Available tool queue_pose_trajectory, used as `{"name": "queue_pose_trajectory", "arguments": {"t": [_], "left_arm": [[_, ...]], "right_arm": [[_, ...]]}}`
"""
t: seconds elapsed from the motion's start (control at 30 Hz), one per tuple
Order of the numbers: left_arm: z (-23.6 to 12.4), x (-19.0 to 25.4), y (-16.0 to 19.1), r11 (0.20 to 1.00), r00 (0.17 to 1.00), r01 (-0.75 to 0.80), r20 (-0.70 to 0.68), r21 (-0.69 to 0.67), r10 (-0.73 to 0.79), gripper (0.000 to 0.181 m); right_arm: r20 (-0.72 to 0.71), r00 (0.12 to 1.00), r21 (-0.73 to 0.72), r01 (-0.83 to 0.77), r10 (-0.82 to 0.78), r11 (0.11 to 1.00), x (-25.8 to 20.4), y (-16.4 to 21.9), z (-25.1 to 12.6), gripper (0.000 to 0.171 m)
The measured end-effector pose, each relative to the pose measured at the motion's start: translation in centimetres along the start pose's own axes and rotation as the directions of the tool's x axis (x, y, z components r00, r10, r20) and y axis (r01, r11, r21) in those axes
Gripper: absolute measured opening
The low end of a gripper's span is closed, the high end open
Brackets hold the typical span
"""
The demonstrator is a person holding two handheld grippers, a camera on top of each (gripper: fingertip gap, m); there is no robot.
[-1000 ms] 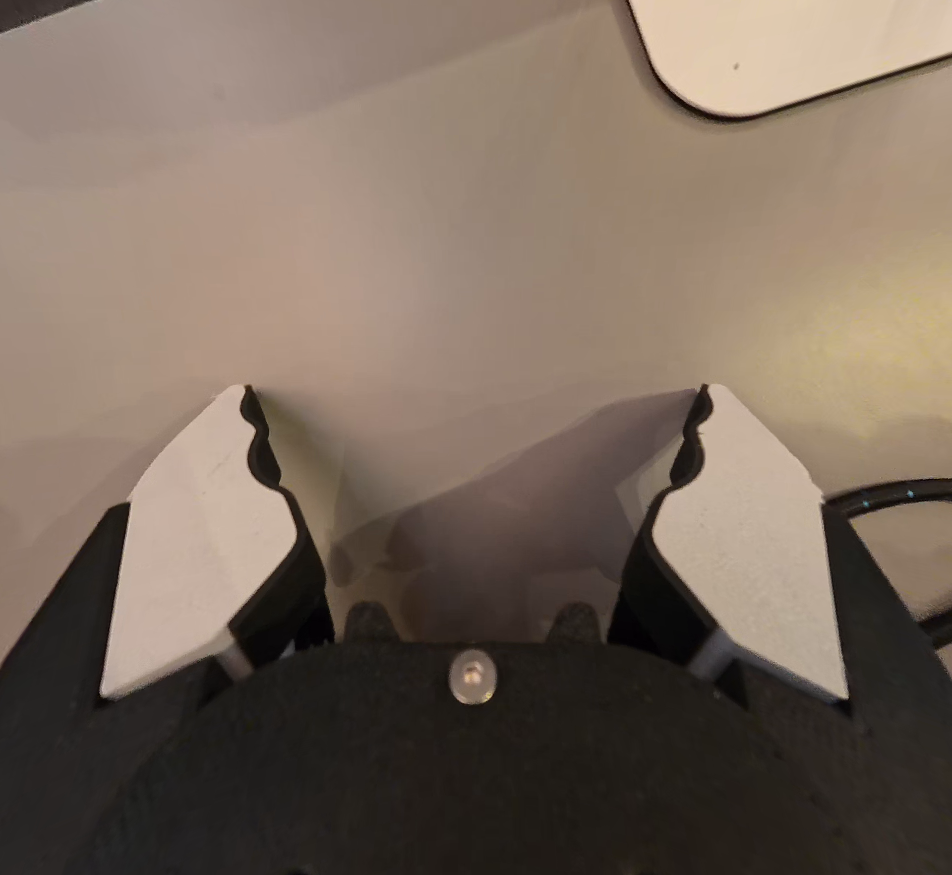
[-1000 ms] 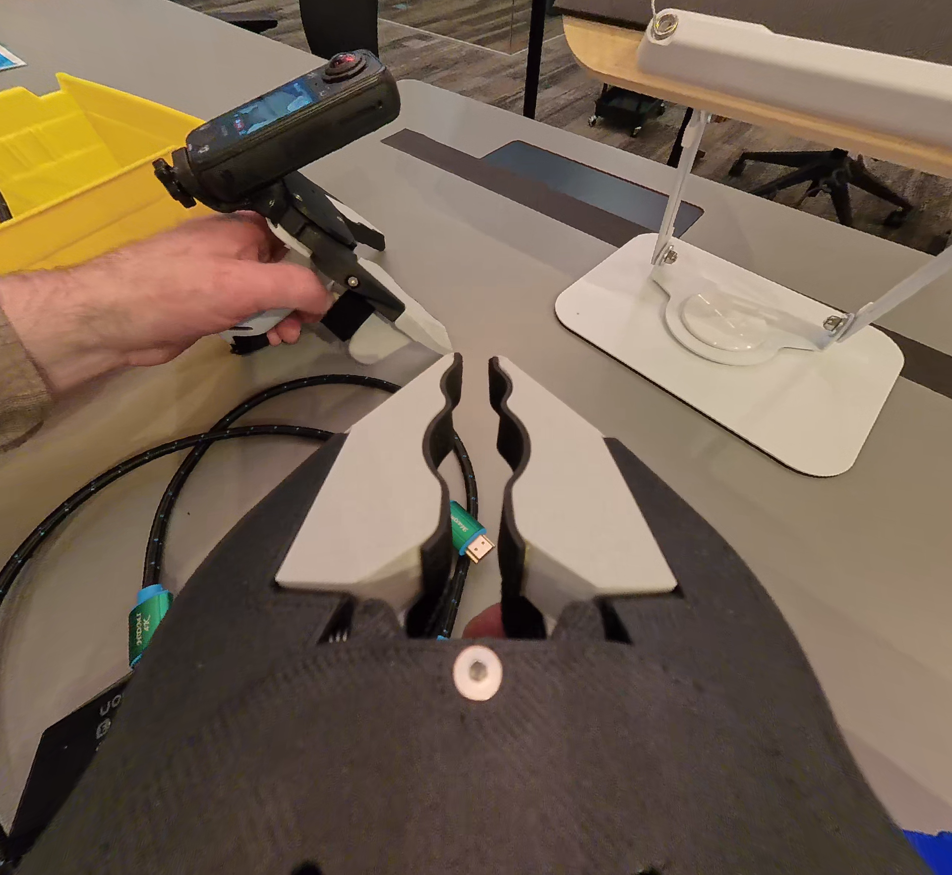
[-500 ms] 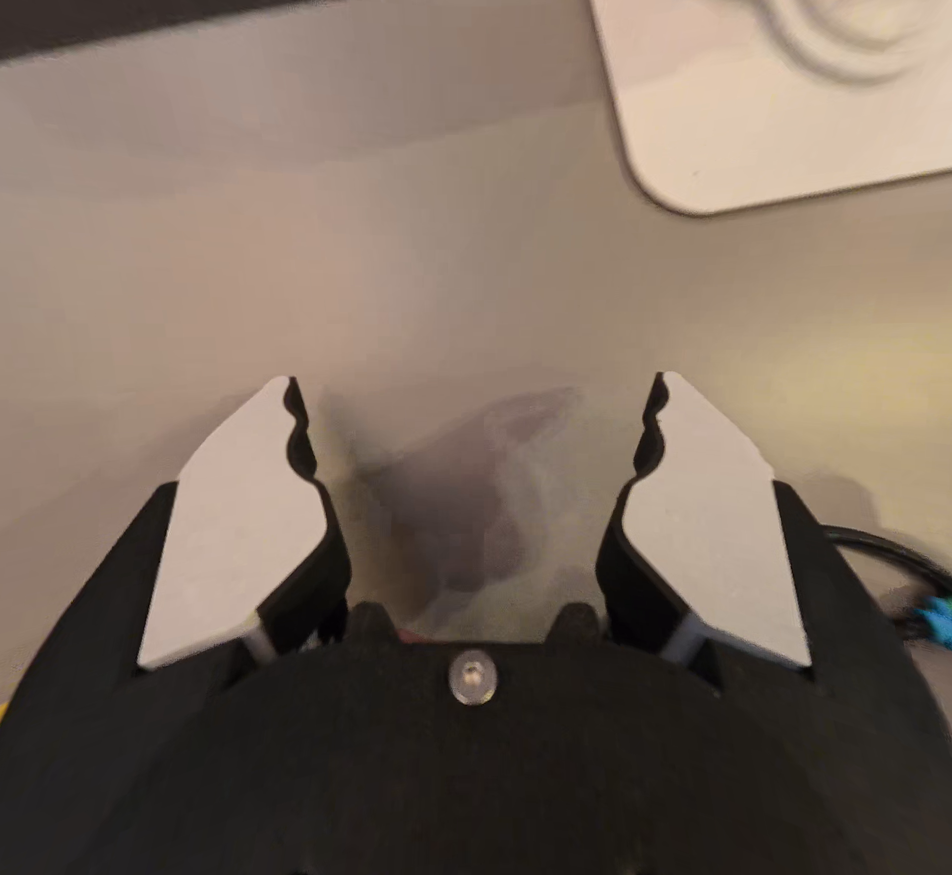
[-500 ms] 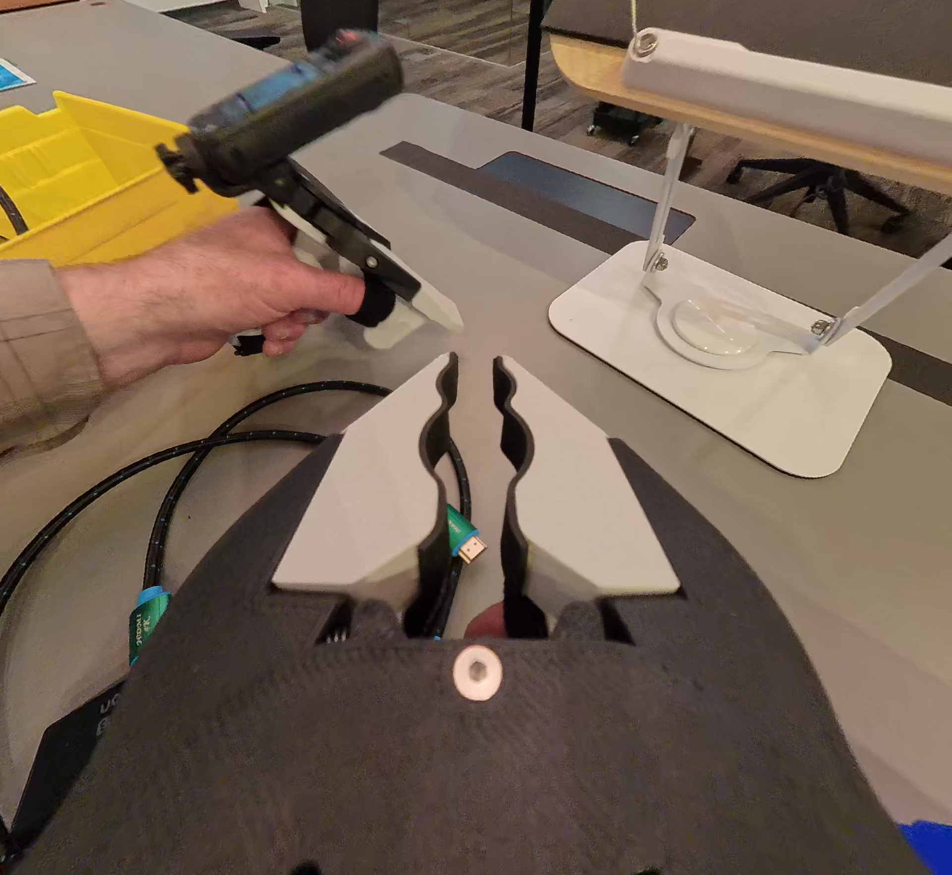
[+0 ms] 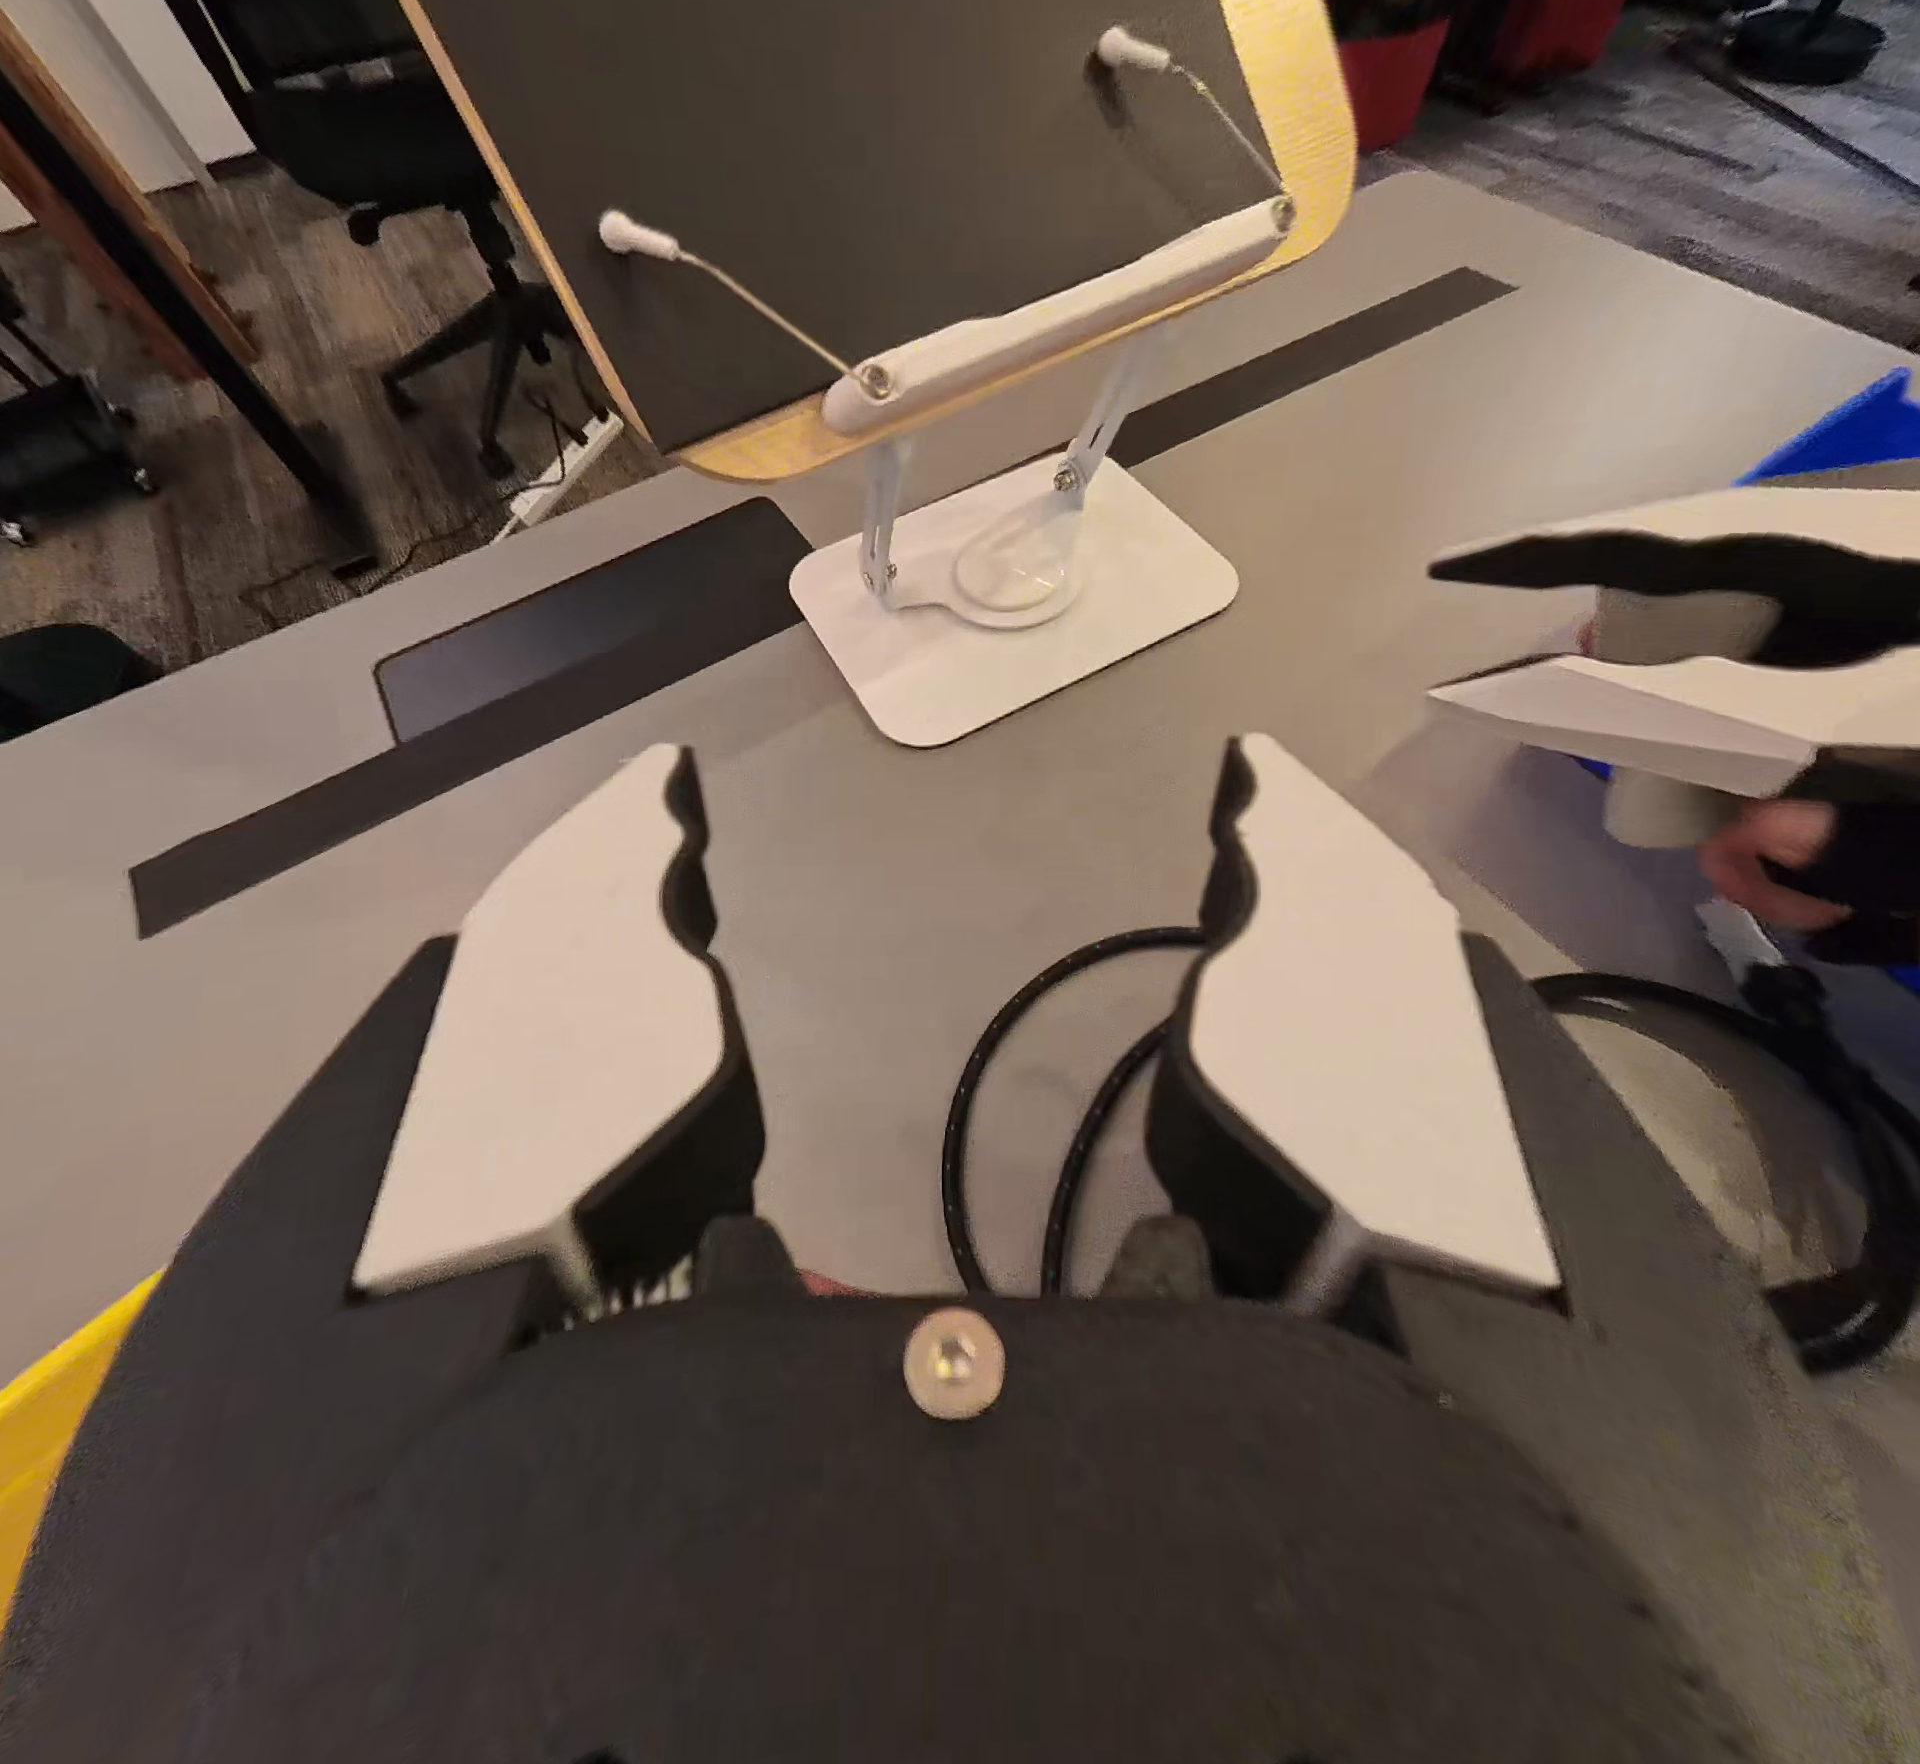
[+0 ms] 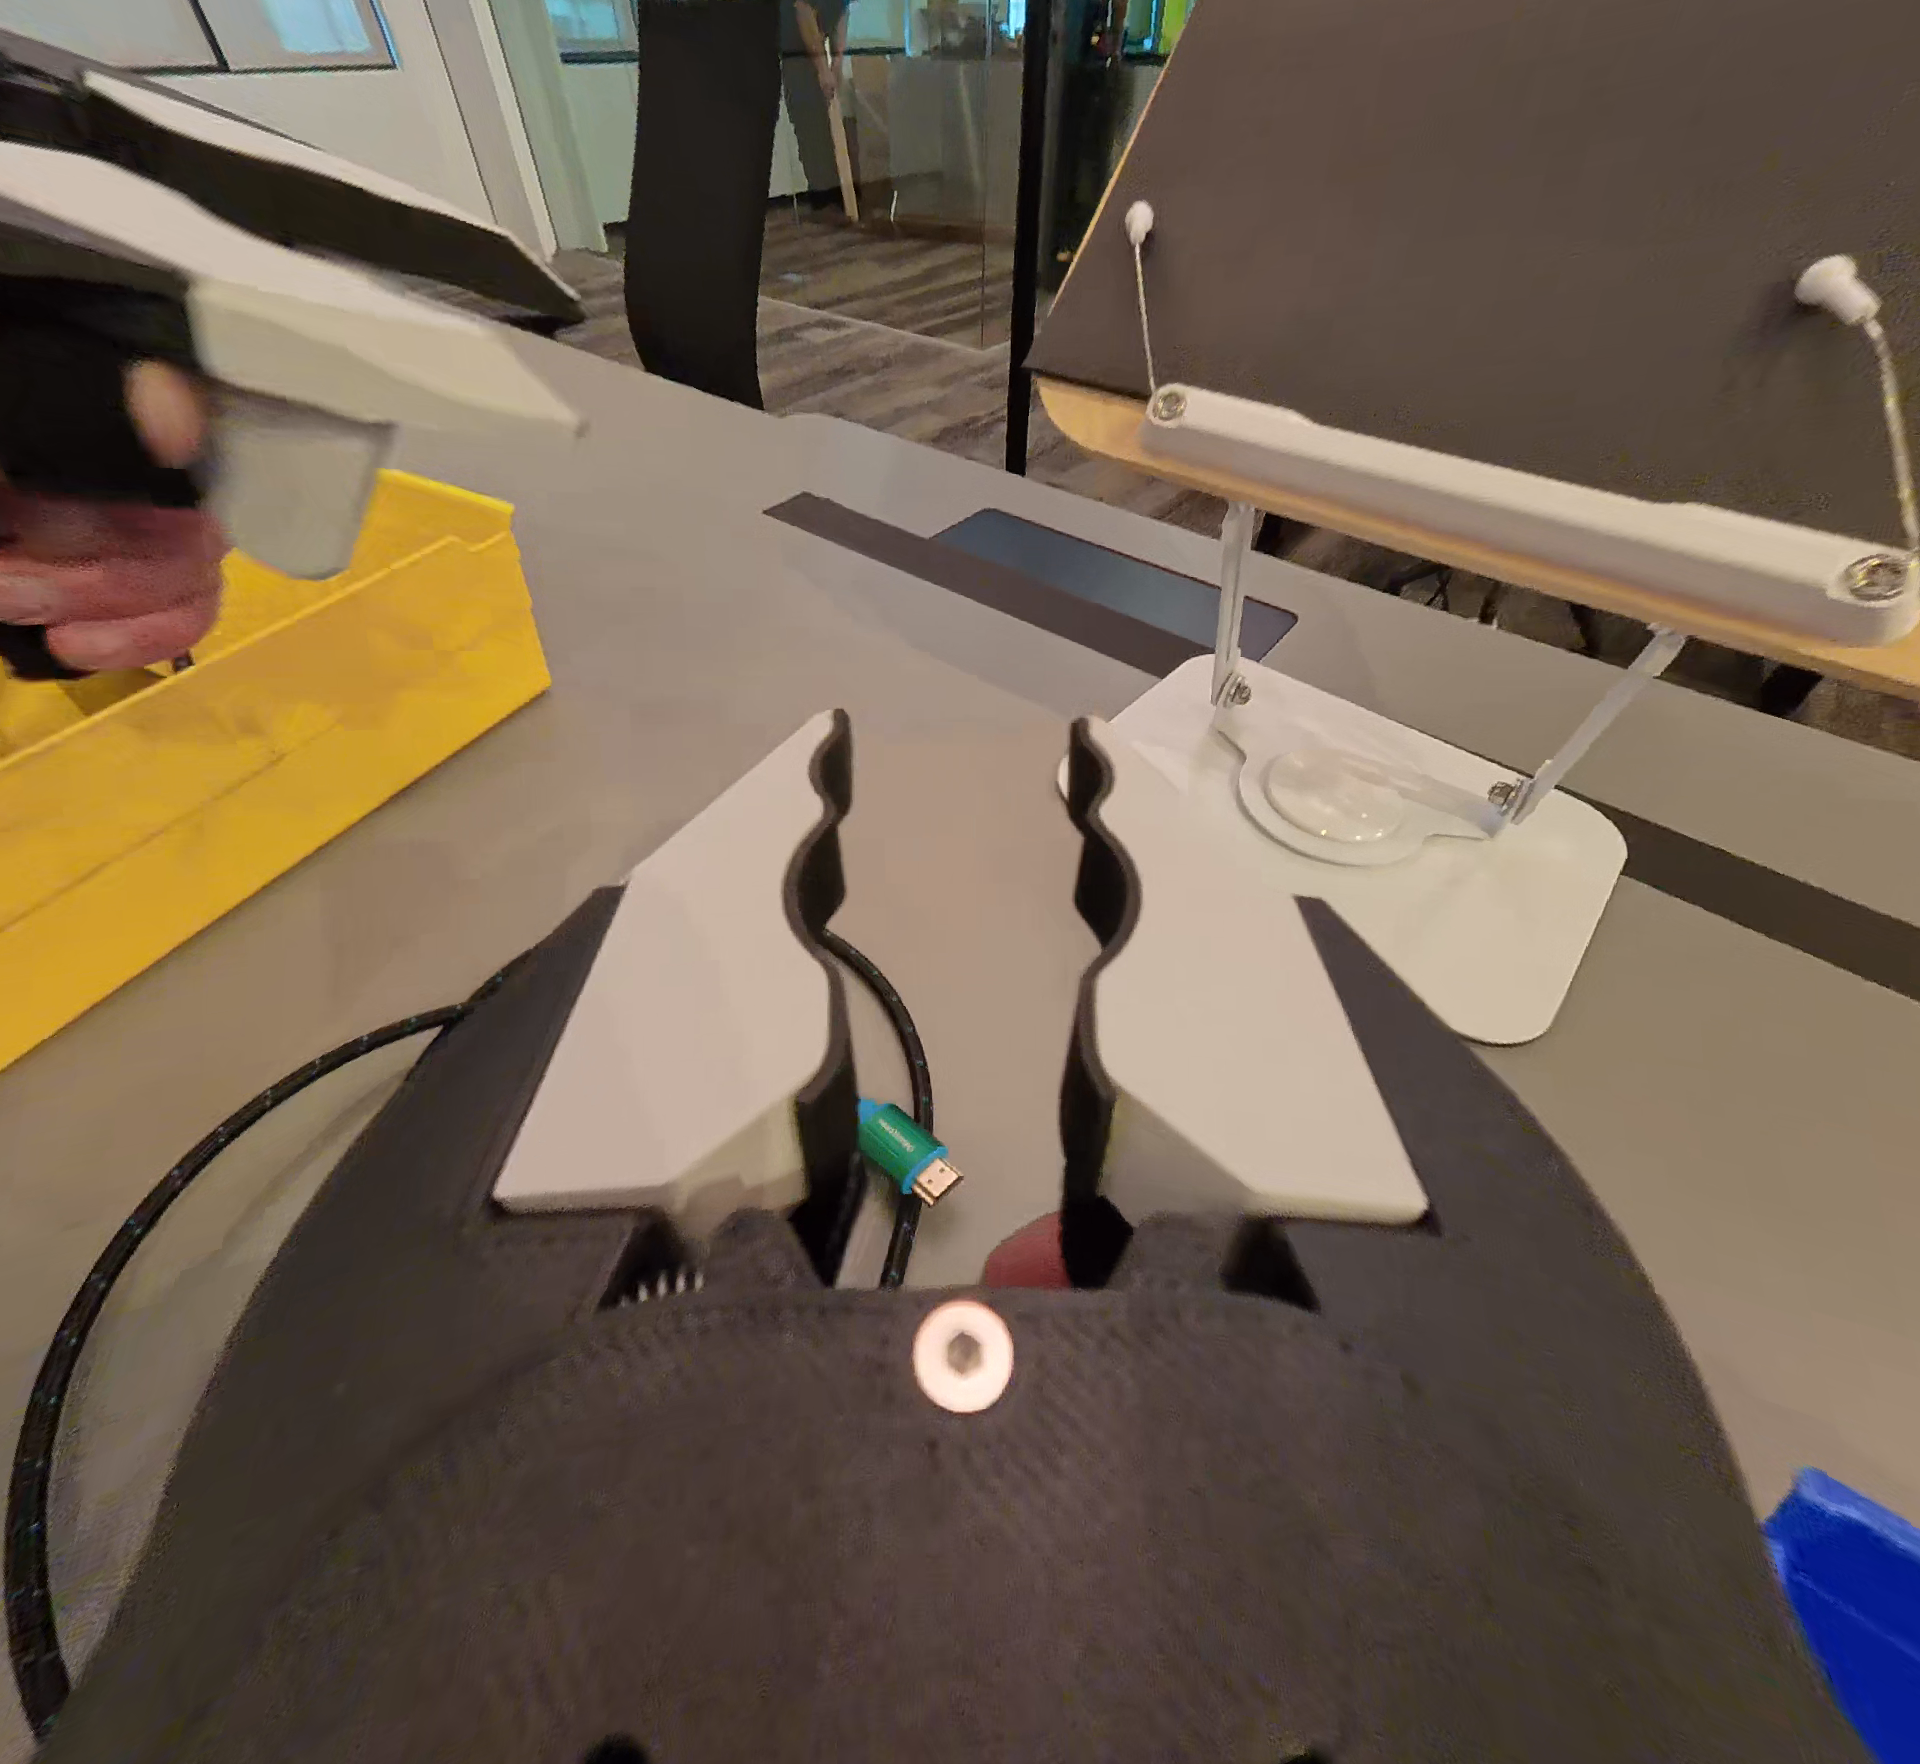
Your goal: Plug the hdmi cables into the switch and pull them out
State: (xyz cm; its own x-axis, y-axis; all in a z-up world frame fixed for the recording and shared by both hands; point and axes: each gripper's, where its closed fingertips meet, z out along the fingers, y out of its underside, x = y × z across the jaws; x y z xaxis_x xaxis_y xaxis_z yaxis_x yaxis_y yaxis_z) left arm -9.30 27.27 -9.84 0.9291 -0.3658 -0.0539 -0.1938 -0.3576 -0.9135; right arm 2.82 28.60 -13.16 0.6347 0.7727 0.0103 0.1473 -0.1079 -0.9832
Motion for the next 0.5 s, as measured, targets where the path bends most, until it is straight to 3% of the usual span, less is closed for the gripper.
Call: {"name": "queue_pose_trajectory", "arguments": {"t": [0.1, 0.27, 0.37, 0.5], "left_arm": [[-2.0, 1.3, 0.2, 0.998, 0.998, -0.06, -0.001, 0.0, 0.06, 0.106], [-3.4, 3.9, 3.5, 0.976, 0.979, -0.204, -0.018, -0.077, 0.203, 0.111], [-3.9, 4.8, 5.2, 0.957, 0.962, -0.274, -0.018, -0.093, 0.273, 0.106], [-4.1, 6.2, 6.7, 0.948, 0.948, -0.315, -0.068, -0.049, 0.312, 0.079]], "right_arm": [[-0.011, 1.0, -0.01, 0.019, -0.019, 1.0, -0.2, 0.1, -0.5, 0.044], [-0.005, 0.999, -0.07, 0.048, -0.048, 0.996, -0.7, 1.5, -1.1, 0.042], [0.028, 0.998, -0.112, 0.059, -0.057, 0.992, -1.3, 2.6, -1.5, 0.036], [0.092, 0.993, -0.196, 0.097, -0.08, 0.976, -2.4, 4.6, -2.0, 0.03]]}}
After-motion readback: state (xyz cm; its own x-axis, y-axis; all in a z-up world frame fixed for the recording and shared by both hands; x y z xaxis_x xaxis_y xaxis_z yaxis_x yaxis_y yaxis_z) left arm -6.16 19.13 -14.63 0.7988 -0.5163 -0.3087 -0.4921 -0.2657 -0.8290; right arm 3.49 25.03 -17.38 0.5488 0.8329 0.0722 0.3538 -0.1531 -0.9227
